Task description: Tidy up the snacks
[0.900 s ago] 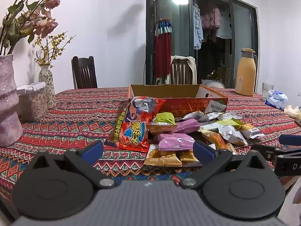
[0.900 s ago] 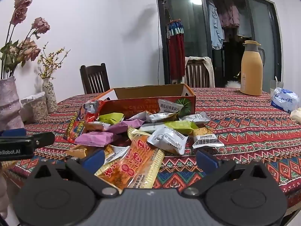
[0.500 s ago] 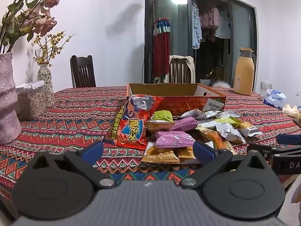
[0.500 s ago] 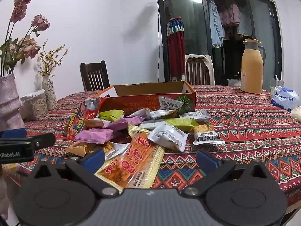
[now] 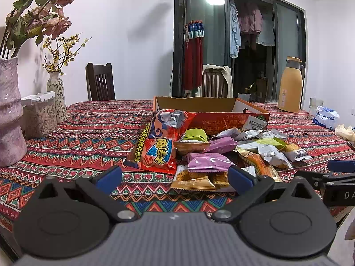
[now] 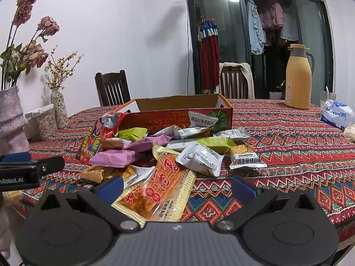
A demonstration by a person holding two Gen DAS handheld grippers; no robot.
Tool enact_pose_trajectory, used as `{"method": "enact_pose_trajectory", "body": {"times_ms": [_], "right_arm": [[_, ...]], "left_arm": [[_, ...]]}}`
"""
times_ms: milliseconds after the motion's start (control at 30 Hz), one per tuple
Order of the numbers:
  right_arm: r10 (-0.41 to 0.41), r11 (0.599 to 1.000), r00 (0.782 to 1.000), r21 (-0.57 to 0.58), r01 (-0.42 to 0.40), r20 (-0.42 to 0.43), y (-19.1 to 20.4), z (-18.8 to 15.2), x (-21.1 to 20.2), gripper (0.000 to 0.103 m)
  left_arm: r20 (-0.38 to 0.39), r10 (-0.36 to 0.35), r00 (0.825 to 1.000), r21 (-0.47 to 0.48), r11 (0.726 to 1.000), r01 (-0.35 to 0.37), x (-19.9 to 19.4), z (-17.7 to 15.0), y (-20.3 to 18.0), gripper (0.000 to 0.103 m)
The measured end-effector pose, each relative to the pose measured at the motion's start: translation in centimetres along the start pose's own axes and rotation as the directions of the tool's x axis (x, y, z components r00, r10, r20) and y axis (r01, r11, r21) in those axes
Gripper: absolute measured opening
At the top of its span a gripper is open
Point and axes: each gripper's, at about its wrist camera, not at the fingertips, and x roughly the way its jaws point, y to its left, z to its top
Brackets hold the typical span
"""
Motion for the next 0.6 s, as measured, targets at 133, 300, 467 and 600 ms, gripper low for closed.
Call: {"method": "enact_pose_trajectory", "body": {"times_ms": [133,300,467,600], "right_arm": [[0.0,1.0,1.0,0.001,0.0,0.0,0.02,-0.02,-0.02,0.103],[0.0,1.0,1.0,0.003,0.0,-0.002,-0.02,-0.03,0.02,0.103],[0.001,1.0,1.0,0.005,-0.001,-0.003,-0.02,-0.06,0.07,0.103],[0.0,1.0,1.0,0.005,0.0,-0.004,-0.01,-0.08,0.06,0.103]], "left_arm": [[0.0,0.001,1.0,-0.002,1.0,-0.001,-0.02,0.01,-0.01,0.103],[0.003,0.002,1.0,-0.003,1.0,-0.002,-0.12,0.0,-0.11,0.103],[0.002,0.001,1.0,-0.003,1.0,-0.001,-0.12,0.04,-0.06,0.103],[0.003,0.001,1.0,-0.003,1.0,-0.001,-0.13,0.01,-0.07,0.103]]}}
